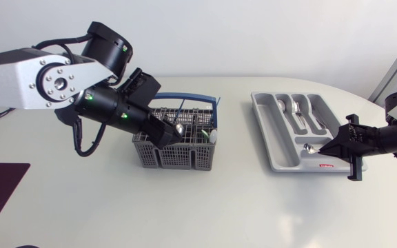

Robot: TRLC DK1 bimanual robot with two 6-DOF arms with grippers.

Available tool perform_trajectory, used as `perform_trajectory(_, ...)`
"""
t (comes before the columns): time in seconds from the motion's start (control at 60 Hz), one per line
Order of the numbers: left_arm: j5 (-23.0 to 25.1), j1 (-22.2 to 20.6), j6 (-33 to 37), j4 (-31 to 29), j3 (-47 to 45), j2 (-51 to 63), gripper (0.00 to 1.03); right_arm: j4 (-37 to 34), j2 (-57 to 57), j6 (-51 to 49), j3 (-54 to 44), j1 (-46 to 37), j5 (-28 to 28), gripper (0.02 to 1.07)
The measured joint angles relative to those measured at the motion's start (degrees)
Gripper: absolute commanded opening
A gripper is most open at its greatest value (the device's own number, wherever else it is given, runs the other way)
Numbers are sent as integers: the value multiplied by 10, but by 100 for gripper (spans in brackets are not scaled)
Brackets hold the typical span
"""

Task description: Unload the cutlery basket into the drawer organizer.

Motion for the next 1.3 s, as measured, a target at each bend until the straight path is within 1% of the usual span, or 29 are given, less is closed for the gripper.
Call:
perform_trajectory(0.2,0,0,-13,16,-2,6,89,6,38,-30,7,-5,34,8)
perform_trajectory(0.383,0,1,-17,23,-7,6,89,50,45,-40,7,-5,56,8)
perform_trajectory(0.417,0,2,-18,23,-8,6,89,56,46,-40,6,-5,59,13)
perform_trajectory(0.45,-1,2,-20,23,-8,6,89,62,46,-40,4,-5,60,22)
perform_trajectory(0.483,-2,3,-24,23,-9,6,89,68,46,-40,2,-5,63,28)
perform_trajectory(0.55,-2,5,-28,23,-10,6,89,82,46,-40,-7,-5,65,36)
perform_trajectory(0.683,-2,10,-32,27,-10,6,89,89,46,-39,-18,-5,70,46)
perform_trajectory(0.783,-2,10,-39,30,-10,6,89,96,39,-38,-28,-5,71,51)
perform_trajectory(0.867,-2,10,-43,30,-10,6,89,97,17,-32,-44,-5,71,59)
perform_trajectory(0.883,-2,10,-44,30,-10,6,89,97,12,-31,-48,-5,71,62)
perform_trajectory(0.917,-2,10,-45,30,-10,6,89,97,-1,-24,-56,-5,71,72)
perform_trajectory(0.933,-2,10,-45,30,-10,6,89,97,-10,-21,-60,-4,70,79)
perform_trajectory(0.95,-2,10,-46,30,-10,6,89,97,-17,-19,-63,-4,70,87)
perform_trajectory(0.967,-2,10,-47,30,-10,6,88,97,-24,-15,-67,-3,70,92)
perform_trajectory(1.0,-2,10,-47,30,-10,6,88,97,-40,-8,-74,0,69,100)
perform_trajectory(1.017,-2,10,-47,32,-10,6,86,97,-50,-3,-79,1,69,101)
perform_trajectory(1.083,-2,10,-47,40,-10,6,82,97,-86,20,-95,13,63,102)
perform_trajectory(1.233,-2,10,-47,81,-16,8,72,90,-186,97,-130,57,38,102)
perform_trajectory(1.3,-2,10,-47,91,-17,15,68,72,-230,138,-139,79,29,102)
